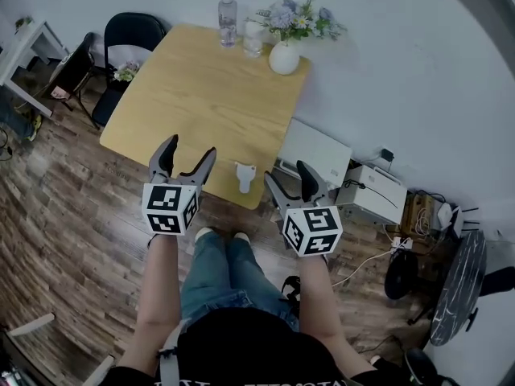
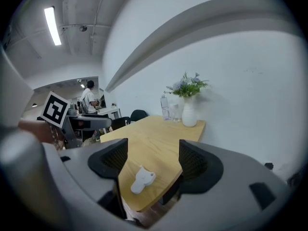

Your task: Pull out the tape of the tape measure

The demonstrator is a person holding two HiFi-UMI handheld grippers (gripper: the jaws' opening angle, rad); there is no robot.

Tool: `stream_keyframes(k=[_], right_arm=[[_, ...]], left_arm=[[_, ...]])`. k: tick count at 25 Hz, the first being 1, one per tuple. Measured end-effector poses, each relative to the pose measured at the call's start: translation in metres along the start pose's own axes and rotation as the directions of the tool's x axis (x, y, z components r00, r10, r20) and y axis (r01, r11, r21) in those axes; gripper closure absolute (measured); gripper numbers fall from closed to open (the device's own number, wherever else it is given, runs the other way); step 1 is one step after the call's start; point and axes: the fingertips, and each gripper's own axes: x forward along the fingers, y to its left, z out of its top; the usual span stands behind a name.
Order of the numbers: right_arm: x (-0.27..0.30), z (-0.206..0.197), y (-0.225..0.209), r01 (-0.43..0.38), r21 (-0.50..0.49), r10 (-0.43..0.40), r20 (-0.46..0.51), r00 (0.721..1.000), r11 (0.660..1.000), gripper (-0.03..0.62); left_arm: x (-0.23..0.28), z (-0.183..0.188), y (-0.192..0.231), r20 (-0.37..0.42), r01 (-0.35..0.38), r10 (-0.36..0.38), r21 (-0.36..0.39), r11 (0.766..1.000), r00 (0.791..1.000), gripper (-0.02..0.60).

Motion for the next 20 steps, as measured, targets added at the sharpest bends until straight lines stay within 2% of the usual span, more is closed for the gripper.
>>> stream_keyframes(k=[10, 20], right_arm=[[0.035, -0.071, 0.033, 0.102, 0.114, -0.085, -0.143, 0.986, 0.988, 0.250], [0.077, -0.137, 0.052, 0.212, 0.157, -0.155, -0.314, 0.937, 0.965, 0.250]], left_arm=[[0.010, -0.046, 0.018, -0.093, 0.136, -0.136, -0.009, 0.991, 0.986, 0.212], [0.017, -0.055, 0.032, -0.128, 0.250, -0.246, 0.016, 0.968, 0.961, 0.212]])
